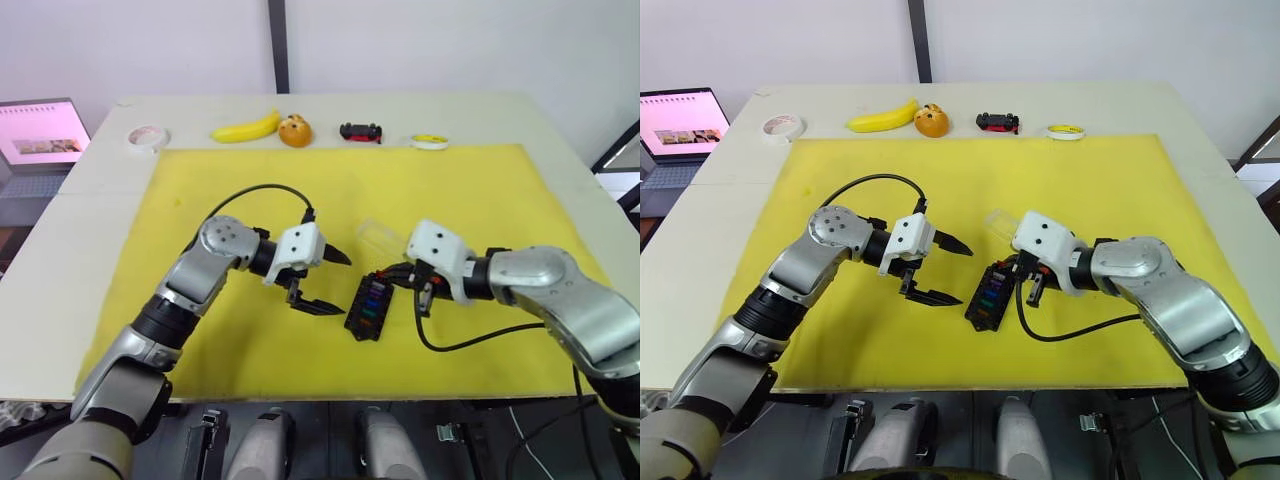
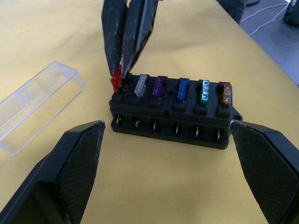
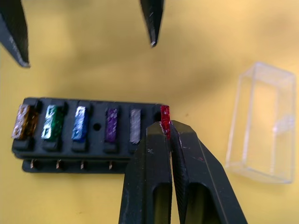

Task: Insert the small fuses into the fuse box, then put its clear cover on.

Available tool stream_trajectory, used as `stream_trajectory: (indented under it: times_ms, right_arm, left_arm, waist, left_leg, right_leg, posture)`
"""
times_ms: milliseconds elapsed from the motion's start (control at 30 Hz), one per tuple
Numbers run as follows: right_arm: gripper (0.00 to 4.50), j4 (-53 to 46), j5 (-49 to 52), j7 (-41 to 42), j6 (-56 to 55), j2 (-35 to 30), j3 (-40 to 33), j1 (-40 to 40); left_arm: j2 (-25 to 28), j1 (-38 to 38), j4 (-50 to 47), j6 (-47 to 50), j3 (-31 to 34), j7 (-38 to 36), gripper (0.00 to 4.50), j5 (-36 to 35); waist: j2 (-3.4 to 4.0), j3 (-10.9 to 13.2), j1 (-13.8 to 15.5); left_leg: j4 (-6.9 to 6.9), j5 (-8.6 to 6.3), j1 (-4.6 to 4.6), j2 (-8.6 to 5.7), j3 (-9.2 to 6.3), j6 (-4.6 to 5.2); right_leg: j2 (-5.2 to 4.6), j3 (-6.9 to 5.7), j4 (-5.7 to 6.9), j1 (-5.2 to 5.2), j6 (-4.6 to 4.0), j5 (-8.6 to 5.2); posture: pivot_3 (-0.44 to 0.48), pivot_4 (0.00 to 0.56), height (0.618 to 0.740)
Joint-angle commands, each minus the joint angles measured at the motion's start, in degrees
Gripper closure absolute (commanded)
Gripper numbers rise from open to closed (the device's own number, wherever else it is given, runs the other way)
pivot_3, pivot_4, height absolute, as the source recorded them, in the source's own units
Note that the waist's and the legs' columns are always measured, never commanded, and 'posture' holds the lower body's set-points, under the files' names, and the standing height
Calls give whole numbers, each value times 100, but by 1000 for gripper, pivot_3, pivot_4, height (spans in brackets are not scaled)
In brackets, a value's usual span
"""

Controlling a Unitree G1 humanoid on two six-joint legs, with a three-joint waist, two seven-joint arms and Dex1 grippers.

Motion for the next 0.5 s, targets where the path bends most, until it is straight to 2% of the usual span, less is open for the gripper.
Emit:
stream_trajectory:
  times_ms: [33, 500]
  right_arm:
    - [4500, -194, 137, 39, 64, 12, -279, -149]
    - [4500, -126, 25, 37, -50, 42, -111, -51]
  left_arm:
    - [-20, -39, -250, 6, 112, 29, 17, -22]
    - [-51, -44, -254, 32, 100, 118, 17, 9]
  waist:
    - [0, 0, 0]
    - [0, 0, -3]
  left_leg:
    - [0, 0, 0, 0, 0, 0]
    - [1, 0, 0, -1, 1, -1]
  right_leg:
    - [0, 0, 0, 0, 0, 0]
    - [0, 1, 9, -4, 0, 0]
  posture:
    - [0, 150, 740]
    - [0, 150, 740]
